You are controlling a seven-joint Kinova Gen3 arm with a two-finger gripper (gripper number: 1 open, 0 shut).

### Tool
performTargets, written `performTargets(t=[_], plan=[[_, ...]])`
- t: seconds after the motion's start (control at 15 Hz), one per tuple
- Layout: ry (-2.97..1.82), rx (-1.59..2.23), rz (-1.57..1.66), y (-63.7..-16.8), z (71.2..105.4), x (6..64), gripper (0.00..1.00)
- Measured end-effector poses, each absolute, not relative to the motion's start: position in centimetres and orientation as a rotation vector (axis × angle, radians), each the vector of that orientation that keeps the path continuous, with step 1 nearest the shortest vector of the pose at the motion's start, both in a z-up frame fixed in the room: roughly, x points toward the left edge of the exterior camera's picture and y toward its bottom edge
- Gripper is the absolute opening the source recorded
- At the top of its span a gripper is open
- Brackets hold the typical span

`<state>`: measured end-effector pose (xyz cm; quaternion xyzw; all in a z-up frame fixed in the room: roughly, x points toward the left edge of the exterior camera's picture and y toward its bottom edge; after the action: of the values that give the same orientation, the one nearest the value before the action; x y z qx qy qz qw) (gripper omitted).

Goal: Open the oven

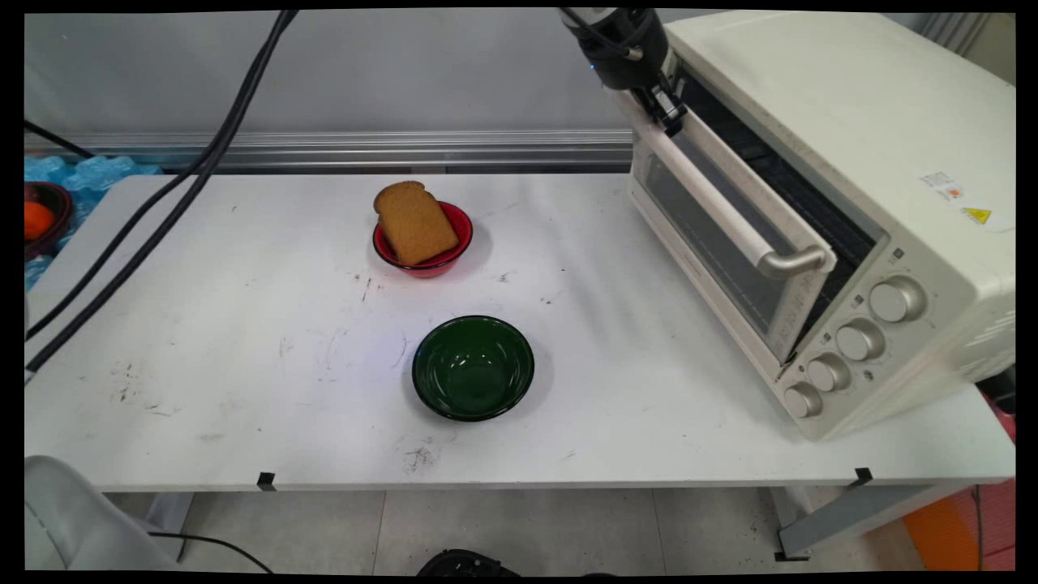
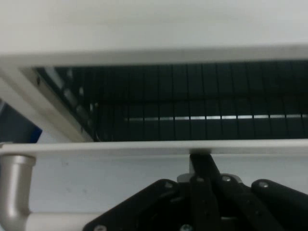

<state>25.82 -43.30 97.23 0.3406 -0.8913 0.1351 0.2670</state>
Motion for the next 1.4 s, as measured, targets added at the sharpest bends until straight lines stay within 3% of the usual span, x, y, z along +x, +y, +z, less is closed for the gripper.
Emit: performTargets(t=[1.4], plan=[[-2.470, 0.923, 0.306, -39.7, 92.8, 30.1, 0.00]])
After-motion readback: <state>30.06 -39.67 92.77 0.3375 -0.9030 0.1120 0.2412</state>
